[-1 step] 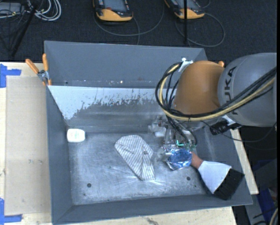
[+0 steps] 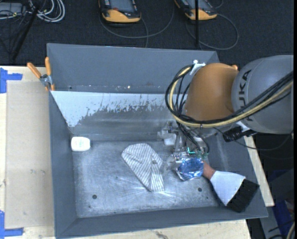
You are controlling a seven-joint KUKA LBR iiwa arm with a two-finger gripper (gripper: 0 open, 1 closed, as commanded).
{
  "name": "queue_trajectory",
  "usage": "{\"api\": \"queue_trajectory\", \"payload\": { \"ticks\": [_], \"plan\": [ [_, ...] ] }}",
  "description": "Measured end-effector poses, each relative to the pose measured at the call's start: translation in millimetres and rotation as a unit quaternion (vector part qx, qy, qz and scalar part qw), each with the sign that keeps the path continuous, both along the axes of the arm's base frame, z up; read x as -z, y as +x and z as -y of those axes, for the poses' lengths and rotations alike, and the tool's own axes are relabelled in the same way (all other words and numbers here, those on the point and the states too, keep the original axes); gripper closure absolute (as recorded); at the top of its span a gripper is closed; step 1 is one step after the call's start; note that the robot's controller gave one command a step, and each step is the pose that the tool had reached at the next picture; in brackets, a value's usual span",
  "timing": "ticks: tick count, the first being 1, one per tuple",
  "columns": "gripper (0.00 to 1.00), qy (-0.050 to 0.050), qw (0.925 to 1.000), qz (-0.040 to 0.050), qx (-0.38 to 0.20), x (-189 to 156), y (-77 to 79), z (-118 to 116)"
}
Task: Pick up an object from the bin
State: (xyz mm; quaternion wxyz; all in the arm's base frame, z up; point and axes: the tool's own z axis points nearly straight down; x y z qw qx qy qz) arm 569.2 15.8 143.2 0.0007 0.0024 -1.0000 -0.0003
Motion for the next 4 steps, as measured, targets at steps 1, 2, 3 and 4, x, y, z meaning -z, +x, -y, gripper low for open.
{"api": "queue_trajectory", "payload": {
  "ticks": [1, 2, 3, 4],
  "plan": [
    [1.00, 0.000, 0.9996, -0.0013, -0.028, 64, 30.7, -36],
    [1.00, 0.000, 0.9996, -0.0010, -0.028, 64, 30.8, -36],
    [1.00, 0.000, 0.9997, 0.0018, -0.025, -61, 36.5, -36],
    [1.00, 0.000, 0.9997, 0.0011, -0.025, -60, 36.1, -36]
  ]
}}
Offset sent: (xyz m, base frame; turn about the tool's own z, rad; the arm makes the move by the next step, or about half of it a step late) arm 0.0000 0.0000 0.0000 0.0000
